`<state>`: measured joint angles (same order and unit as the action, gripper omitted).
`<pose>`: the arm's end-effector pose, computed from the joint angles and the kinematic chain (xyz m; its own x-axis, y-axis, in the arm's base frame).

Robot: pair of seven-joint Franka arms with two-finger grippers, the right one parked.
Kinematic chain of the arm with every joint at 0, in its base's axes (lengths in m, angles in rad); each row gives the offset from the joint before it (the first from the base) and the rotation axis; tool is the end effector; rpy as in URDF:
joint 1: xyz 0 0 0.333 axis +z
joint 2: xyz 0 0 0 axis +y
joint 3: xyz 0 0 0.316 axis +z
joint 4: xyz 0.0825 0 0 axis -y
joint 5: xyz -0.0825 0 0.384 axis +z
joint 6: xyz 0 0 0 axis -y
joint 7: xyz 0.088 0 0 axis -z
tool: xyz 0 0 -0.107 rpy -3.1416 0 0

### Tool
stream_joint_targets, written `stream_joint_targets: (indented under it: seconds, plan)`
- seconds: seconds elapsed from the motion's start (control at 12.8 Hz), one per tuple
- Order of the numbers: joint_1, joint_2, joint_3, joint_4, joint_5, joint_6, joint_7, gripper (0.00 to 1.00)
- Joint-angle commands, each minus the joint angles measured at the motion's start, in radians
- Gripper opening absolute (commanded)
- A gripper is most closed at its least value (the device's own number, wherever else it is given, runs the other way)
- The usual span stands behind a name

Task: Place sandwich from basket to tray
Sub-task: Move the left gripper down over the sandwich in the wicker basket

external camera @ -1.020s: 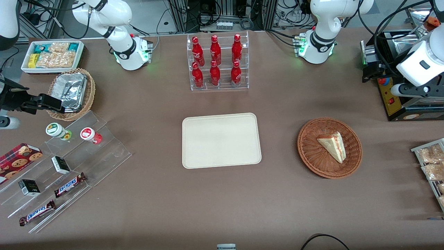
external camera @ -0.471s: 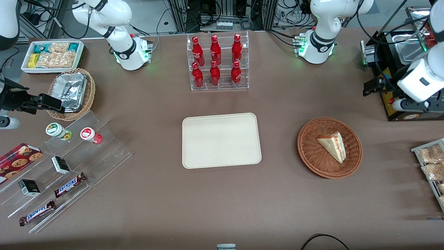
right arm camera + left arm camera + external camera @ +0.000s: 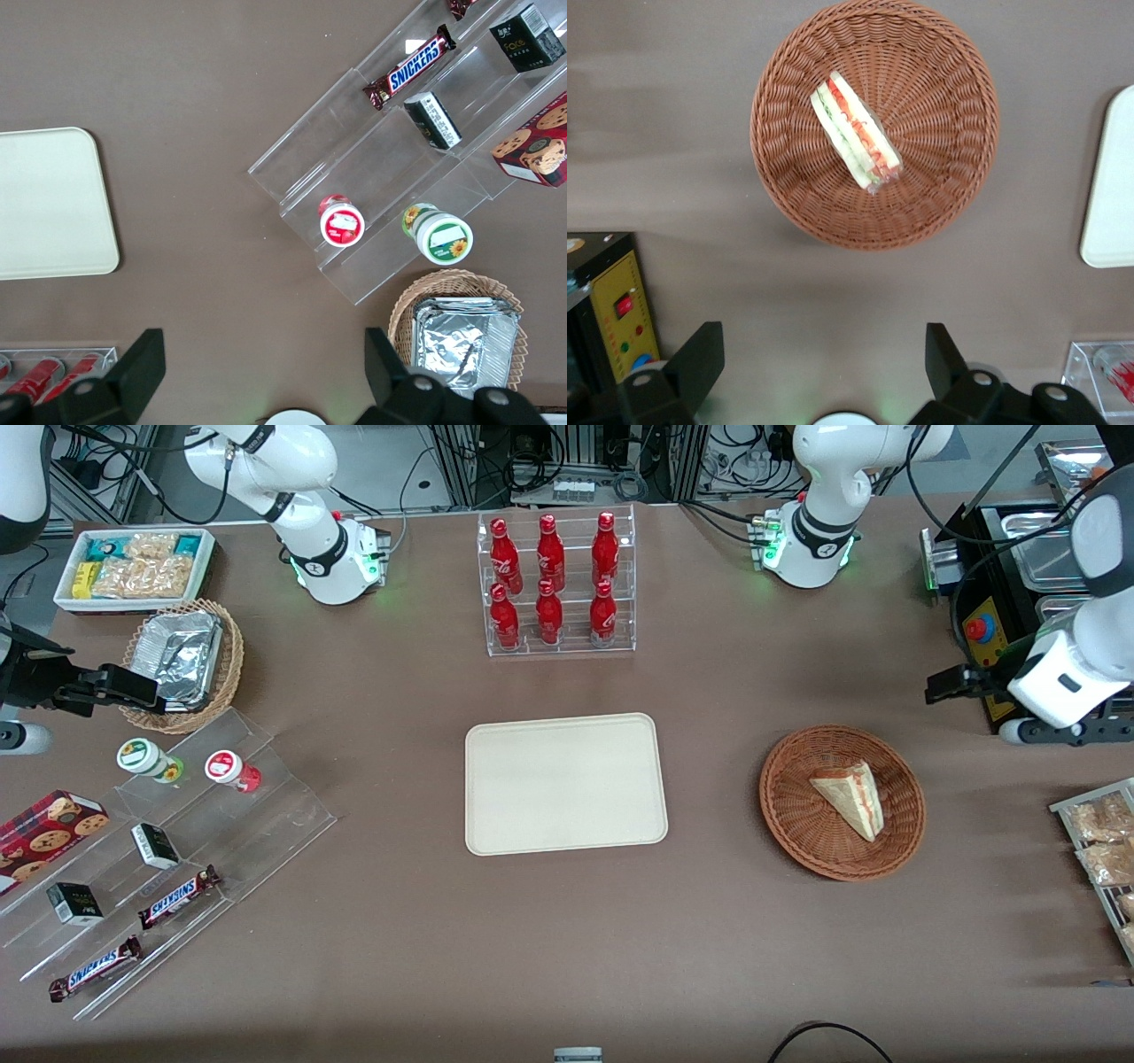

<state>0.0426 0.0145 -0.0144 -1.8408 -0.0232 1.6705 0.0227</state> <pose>0.5455 0.0132 0.4979 0.9830 0.0073 -0.1832 0.0124 -0.9996 0.0266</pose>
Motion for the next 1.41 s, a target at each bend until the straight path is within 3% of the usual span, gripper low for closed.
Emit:
stream_joint_targets:
  seconds: [0.0, 0.39, 0.63, 0.86, 1.1, 1.33]
  plan:
    - [0.003, -0.016, -0.004, -0.087, 0.003, 0.098, -0.036, 1.00]
    - [-0.010, 0.019, -0.012, -0.210, 0.006, 0.311, -0.191, 1.00]
    - [-0.010, 0.033, -0.012, -0.282, -0.004, 0.460, -0.379, 1.00]
    - [-0.010, 0.073, -0.012, -0.282, -0.070, 0.508, -0.503, 1.00]
    - [-0.049, 0.159, -0.025, -0.242, -0.063, 0.558, -0.722, 1.00]
    - [-0.056, 0.176, -0.027, -0.242, -0.055, 0.572, -0.719, 1.00]
